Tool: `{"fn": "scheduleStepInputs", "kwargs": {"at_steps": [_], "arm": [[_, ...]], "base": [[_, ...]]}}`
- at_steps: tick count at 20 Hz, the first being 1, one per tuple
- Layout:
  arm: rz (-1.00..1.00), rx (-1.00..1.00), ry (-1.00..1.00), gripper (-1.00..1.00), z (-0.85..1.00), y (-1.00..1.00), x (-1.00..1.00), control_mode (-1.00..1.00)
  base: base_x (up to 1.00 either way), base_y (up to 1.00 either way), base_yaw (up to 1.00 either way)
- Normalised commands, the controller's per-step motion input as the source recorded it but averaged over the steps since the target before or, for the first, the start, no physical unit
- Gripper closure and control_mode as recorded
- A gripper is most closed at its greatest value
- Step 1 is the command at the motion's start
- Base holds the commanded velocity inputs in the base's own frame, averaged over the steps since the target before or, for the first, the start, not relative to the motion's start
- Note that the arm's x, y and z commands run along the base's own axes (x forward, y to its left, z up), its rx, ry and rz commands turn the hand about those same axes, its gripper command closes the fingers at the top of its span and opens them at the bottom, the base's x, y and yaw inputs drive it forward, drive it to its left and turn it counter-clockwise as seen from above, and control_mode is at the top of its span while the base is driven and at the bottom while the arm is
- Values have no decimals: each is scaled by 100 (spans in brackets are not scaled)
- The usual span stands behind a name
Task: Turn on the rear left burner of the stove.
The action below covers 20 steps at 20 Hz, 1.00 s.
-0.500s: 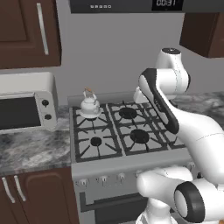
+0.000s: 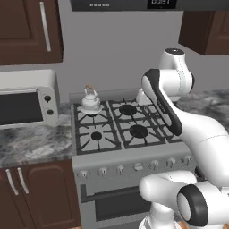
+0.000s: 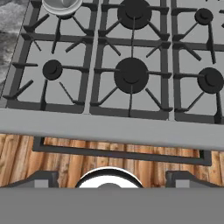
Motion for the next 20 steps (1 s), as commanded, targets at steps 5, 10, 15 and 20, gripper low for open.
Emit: {"fn": "scheduleStepInputs", "kwargs": {"at_steps": [5,10,15,20], "arm": [[0,0,0,-100,0,0,0,100],[0,0,0,-100,0,0,0,100],[0,0,0,-100,0,0,0,100],[0,0,0,-100,0,0,0,100]], "base": [[-11,-34,0],[2,-71,1],[0,-50,1],[0,-18,0]]}}
